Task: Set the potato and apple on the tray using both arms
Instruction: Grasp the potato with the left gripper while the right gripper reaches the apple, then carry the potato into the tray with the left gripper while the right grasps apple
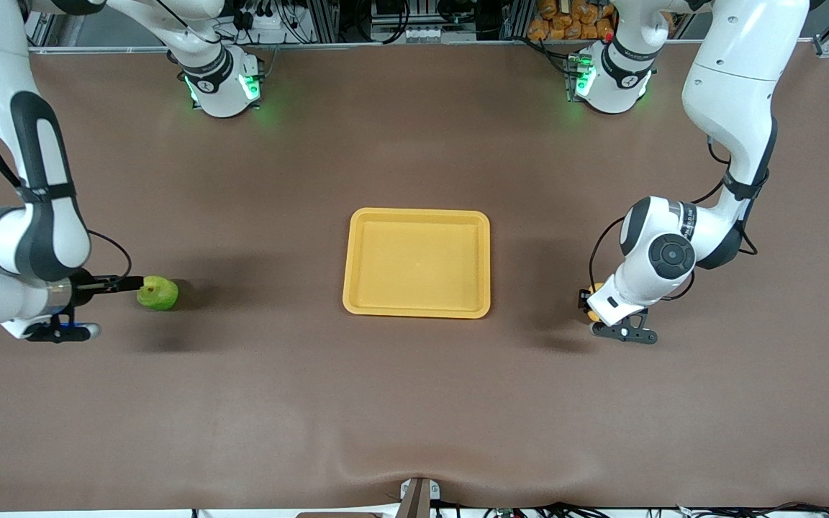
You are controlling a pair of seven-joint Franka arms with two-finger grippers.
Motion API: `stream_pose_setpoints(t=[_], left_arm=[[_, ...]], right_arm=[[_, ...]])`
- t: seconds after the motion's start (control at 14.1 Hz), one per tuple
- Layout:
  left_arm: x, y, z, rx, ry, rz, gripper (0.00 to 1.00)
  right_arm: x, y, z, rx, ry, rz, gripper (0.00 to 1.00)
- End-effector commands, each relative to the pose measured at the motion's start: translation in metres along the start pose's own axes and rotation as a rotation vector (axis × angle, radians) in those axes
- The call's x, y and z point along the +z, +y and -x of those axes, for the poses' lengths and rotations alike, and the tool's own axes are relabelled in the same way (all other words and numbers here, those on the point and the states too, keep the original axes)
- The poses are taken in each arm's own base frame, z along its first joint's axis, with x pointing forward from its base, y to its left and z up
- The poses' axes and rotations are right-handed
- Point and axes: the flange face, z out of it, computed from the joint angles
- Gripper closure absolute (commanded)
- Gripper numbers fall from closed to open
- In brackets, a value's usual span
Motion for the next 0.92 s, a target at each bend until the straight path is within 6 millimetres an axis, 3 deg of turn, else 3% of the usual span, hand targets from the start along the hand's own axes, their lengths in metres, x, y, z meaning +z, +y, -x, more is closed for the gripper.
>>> stream_pose_setpoints(t=[0.0,0.28,0.42,0.57,0.85], left_arm=[[-0.020,-0.003,-0.006,-0.067,0.038,-0.014,1.00],[-0.050,0.014,-0.031,-0.201,0.113,0.005,1.00],[-0.065,0.033,-0.043,-0.256,0.146,0.020,1.00],[-0.076,0.042,-0.050,-0.318,0.167,0.032,1.00],[-0.093,0.083,-0.055,-0.383,0.176,0.049,1.00]], right_arm=[[0.003,0.006,0.003,0.015,0.023,-0.015,0.00],[0.036,0.004,-0.014,0.018,0.031,-0.028,0.00],[0.052,0.003,-0.021,0.015,0.044,-0.024,0.00],[0.056,-0.004,-0.022,0.013,0.042,-0.023,0.00],[0.064,-0.015,-0.027,0.076,0.048,-0.054,0.00]])
